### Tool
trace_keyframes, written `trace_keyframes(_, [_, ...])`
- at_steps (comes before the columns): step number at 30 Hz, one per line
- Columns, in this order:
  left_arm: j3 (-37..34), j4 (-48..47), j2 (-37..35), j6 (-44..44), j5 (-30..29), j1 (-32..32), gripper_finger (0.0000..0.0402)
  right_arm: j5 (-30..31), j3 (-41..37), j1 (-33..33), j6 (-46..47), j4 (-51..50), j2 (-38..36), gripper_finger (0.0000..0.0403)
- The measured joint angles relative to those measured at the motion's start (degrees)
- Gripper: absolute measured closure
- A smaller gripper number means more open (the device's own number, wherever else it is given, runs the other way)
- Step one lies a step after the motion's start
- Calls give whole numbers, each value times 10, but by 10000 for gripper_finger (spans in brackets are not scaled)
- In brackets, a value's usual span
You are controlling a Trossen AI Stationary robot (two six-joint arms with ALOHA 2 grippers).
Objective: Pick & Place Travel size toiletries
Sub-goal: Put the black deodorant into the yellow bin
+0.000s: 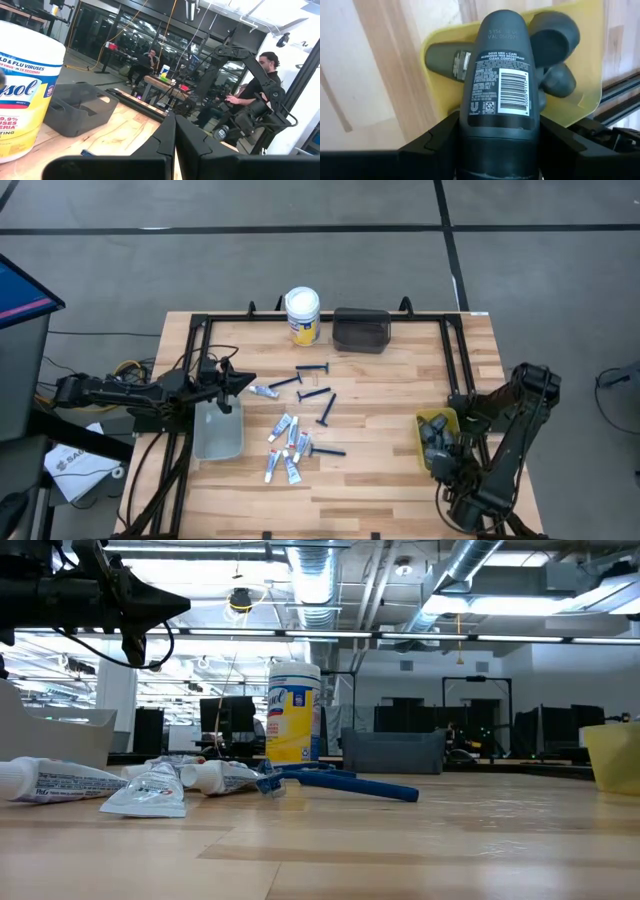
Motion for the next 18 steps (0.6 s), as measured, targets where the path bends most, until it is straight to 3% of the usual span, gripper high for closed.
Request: trace_keyframes(18, [0, 0, 0, 0, 0, 0, 401, -27, 0, -32, 1, -26, 1, 166])
